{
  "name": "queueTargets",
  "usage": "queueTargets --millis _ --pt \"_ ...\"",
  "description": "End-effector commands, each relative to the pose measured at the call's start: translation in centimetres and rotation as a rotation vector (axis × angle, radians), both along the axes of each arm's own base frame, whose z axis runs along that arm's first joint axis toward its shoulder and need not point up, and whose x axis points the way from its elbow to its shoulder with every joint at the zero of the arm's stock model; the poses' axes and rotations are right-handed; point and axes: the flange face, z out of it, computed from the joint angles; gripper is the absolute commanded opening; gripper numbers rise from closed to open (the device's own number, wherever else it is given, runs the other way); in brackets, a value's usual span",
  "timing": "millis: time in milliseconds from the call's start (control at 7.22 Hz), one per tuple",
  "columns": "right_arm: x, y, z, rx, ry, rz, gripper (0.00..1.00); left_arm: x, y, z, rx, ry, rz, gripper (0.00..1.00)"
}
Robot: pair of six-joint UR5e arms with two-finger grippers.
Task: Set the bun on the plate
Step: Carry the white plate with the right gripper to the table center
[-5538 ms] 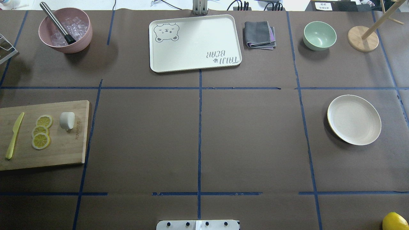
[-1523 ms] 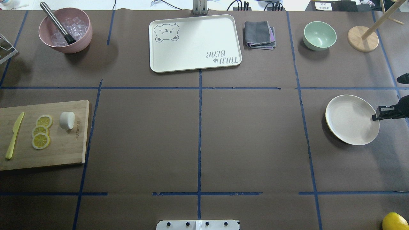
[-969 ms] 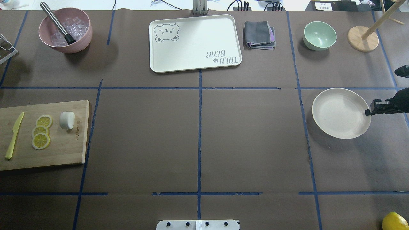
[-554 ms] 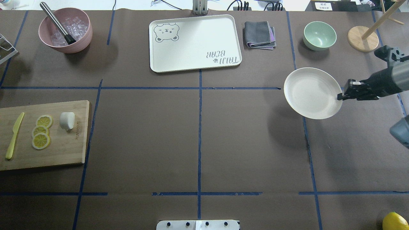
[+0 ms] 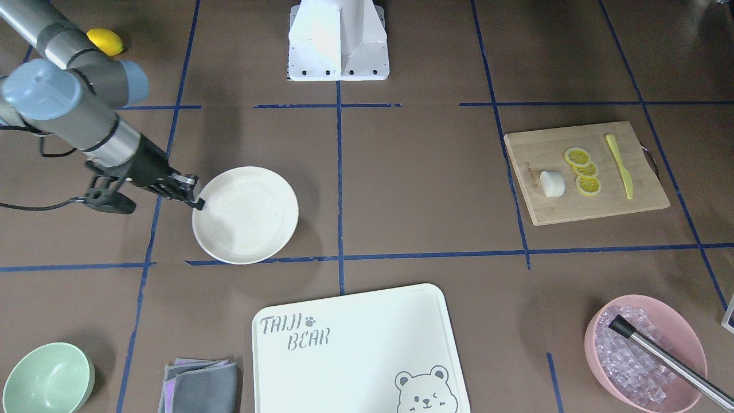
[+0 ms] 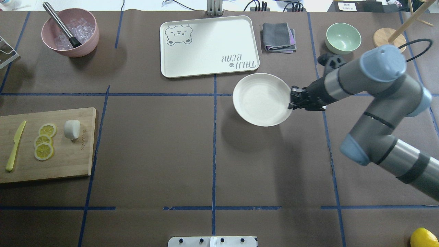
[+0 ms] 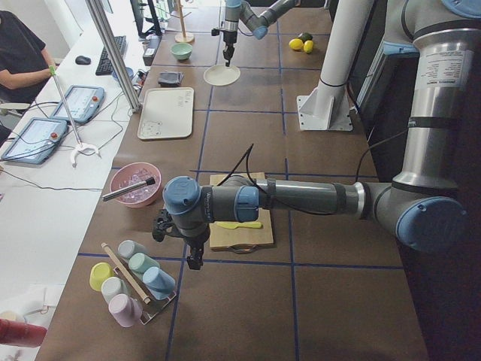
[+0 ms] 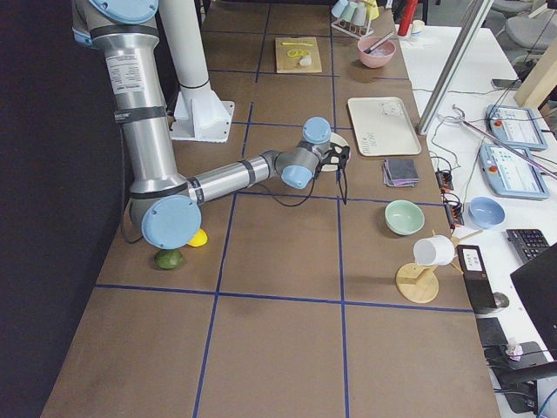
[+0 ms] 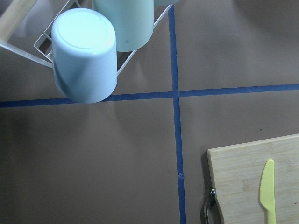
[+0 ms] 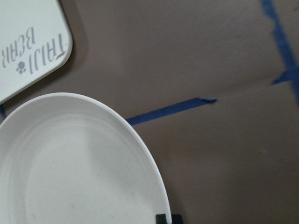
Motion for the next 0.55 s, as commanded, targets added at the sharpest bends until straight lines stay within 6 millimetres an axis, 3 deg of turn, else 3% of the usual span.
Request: queueTargets --millis 0,138,415 --pt "-9.4 3.7 -7.5 -0.03 0.019 0.037 0.0 0.0 0.0 -0.1 0.001 -0.002 0.0 1.0" --pt "-10.6 4.5 -8.4 -0.034 0.011 0.048 0.0 0.0 0.1 0.0 0.001 0.0 0.0 1.0" --pt "-12.7 6.3 -7.7 -0.03 0.05 0.045 0.0 0.0 0.2 0.1 -0.001 0.0 0.0 1.0"
